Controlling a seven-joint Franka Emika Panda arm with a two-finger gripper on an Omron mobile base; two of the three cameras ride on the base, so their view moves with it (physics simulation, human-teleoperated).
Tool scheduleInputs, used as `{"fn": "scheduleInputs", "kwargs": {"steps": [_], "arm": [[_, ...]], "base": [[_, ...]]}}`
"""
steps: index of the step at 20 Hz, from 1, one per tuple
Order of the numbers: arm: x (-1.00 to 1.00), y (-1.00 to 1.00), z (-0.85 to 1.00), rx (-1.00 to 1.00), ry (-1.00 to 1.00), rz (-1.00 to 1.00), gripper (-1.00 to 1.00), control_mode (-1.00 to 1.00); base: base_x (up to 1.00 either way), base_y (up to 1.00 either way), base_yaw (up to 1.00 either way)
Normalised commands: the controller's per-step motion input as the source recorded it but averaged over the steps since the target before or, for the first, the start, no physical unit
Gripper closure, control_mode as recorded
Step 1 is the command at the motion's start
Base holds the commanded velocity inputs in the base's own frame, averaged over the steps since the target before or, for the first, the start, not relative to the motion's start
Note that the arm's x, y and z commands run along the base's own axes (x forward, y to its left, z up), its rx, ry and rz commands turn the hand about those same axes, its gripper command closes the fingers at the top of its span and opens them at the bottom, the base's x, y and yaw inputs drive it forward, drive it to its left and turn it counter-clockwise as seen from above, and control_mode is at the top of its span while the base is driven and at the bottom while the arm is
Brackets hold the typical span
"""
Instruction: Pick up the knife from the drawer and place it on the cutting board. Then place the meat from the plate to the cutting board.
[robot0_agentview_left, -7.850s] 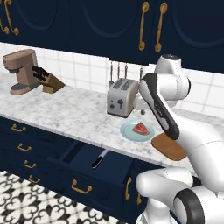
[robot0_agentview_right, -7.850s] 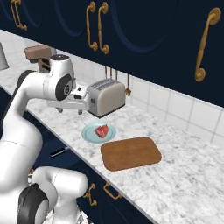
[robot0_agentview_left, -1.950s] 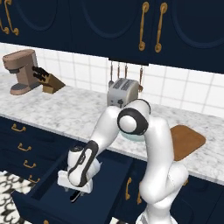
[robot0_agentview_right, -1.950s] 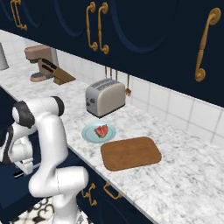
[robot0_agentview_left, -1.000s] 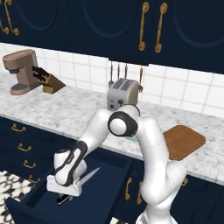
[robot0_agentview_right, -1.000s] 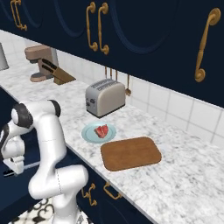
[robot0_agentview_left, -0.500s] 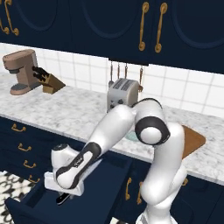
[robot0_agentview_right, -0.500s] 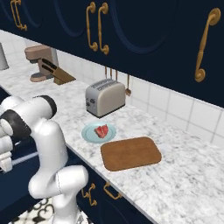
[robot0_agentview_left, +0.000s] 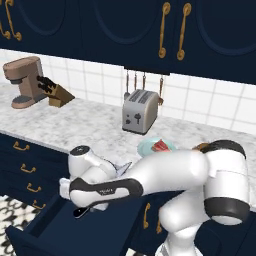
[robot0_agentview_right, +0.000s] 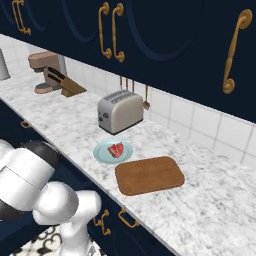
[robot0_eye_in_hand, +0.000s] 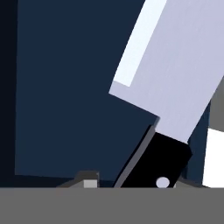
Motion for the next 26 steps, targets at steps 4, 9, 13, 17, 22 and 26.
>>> {"fn": "scheduleInputs", "kwargs": {"steps": [4,9,13,17,22,26], "arm": [[0.00,-0.96,0.54,0.06,-0.08,-0.14,1.00,-1.00],[0.00,-1.00,0.11,0.06,-0.04,-0.11,1.00,-1.00],[0.06,-1.00,0.18,0.00,-0.06,-0.03,1.00,-1.00],[0.17,-1.00,0.40,0.00,0.00,0.00,1.00,-1.00],[0.21,-1.00,0.25,0.00,0.00,0.00,1.00,-1.00],[0.33,-1.00,0.07,0.01,0.00,0.00,1.00,-1.00]], "base": [[0.00,0.00,0.00],[0.00,0.00,0.00],[0.00,0.00,0.00],[0.00,0.00,0.00],[0.00,0.00,0.00],[0.00,0.00,0.00]]}}
